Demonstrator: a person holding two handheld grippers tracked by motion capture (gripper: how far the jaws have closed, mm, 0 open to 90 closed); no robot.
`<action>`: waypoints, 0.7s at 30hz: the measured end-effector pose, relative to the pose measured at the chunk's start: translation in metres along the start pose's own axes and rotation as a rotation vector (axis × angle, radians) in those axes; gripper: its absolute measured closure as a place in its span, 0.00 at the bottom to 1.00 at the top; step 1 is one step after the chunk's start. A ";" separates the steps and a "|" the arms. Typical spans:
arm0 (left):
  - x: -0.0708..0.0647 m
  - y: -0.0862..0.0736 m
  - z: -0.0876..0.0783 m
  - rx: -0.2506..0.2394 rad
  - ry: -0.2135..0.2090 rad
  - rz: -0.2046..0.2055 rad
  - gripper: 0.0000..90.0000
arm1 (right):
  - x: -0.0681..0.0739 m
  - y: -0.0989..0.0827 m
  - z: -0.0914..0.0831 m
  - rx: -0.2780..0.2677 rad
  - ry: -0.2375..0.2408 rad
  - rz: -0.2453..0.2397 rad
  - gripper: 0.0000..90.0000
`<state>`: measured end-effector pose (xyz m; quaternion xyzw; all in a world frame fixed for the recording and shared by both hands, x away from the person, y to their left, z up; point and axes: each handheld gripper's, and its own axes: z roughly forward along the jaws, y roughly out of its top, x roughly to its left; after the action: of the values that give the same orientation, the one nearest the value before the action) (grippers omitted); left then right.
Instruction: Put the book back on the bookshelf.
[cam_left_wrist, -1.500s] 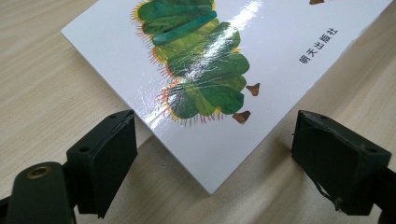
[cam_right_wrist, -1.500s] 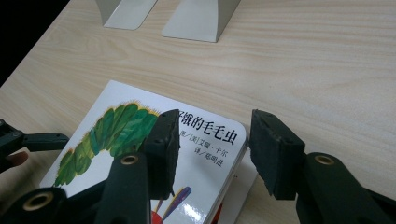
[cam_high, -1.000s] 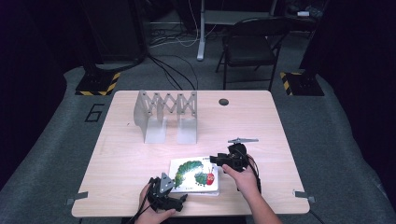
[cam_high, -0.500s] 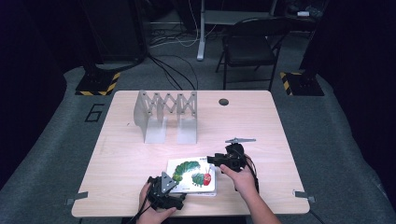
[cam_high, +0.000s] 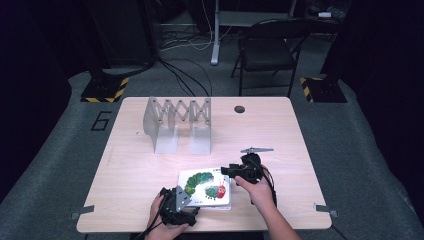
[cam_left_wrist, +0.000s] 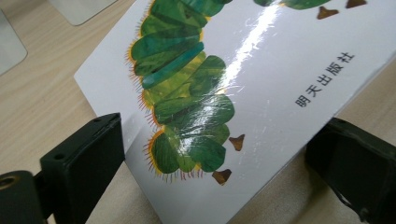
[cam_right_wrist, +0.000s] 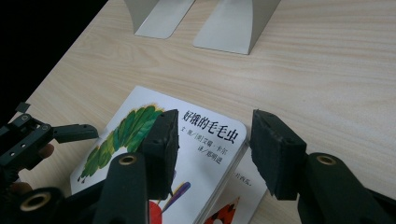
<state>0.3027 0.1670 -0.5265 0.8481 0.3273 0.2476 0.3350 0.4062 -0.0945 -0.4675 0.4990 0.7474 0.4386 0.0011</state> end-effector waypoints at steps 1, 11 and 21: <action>-0.002 0.000 -0.001 -0.009 0.006 0.015 0.09 | 0.000 0.000 0.000 -0.001 0.009 0.000 0.58; -0.005 0.000 -0.001 -0.038 -0.002 0.046 0.20 | 0.012 0.000 0.005 0.032 0.079 -0.017 0.56; 0.000 -0.003 -0.001 -0.053 -0.017 0.056 0.20 | -0.003 0.001 0.007 0.043 0.014 0.026 0.48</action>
<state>0.3011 0.1694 -0.5282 0.8498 0.2938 0.2582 0.3532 0.4117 -0.0924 -0.4725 0.5057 0.7500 0.4258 -0.0206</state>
